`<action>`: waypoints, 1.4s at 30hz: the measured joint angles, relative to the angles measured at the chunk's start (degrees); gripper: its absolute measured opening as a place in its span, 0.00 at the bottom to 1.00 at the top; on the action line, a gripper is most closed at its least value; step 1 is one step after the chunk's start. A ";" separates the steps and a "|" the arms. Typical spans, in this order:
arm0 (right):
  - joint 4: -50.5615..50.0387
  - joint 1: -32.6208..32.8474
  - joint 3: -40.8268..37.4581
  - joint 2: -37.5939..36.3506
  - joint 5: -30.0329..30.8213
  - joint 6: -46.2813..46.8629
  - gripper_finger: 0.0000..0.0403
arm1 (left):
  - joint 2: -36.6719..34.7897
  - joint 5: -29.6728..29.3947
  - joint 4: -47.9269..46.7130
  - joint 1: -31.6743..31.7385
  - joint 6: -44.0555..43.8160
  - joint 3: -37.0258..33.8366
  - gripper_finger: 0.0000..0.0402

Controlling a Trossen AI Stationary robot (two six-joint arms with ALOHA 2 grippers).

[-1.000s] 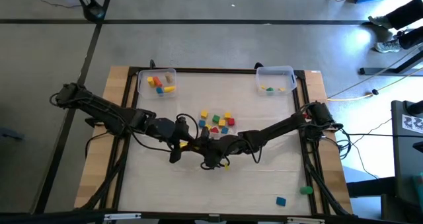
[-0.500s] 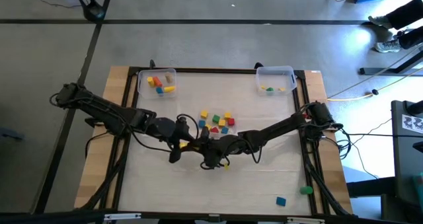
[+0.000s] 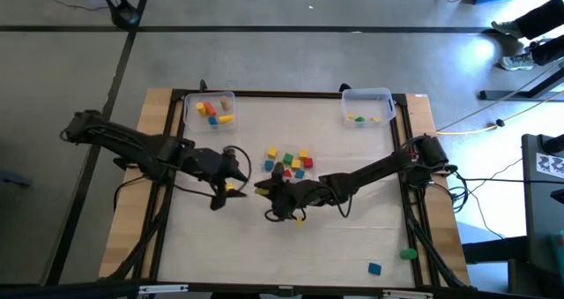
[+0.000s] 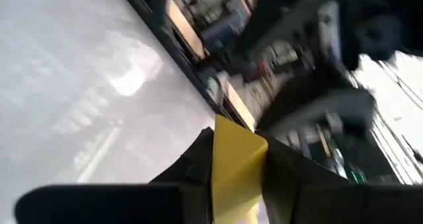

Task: Sort blocks by size
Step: Put the yellow triangular block into the top right transparent bin

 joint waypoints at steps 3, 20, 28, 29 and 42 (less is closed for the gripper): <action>-1.98 0.85 0.02 -1.90 5.34 3.08 0.21 | -3.83 -4.56 -5.25 -0.40 -0.75 -0.01 0.55; -59.19 -18.55 0.20 -30.49 17.30 54.13 0.21 | -11.51 -20.53 18.72 -3.60 -3.76 -24.97 0.55; -77.30 -41.31 -2.75 -33.90 14.23 69.79 0.21 | -11.37 -20.55 21.79 -3.58 -4.04 -26.60 0.55; -77.12 -44.07 -3.87 -33.82 12.56 70.34 0.21 | -11.37 -20.55 21.87 -3.58 -4.06 -26.60 0.55; -62.84 -62.62 -16.94 -29.98 1.50 70.29 0.27 | -11.37 -20.55 21.85 -3.56 -4.20 -26.60 0.55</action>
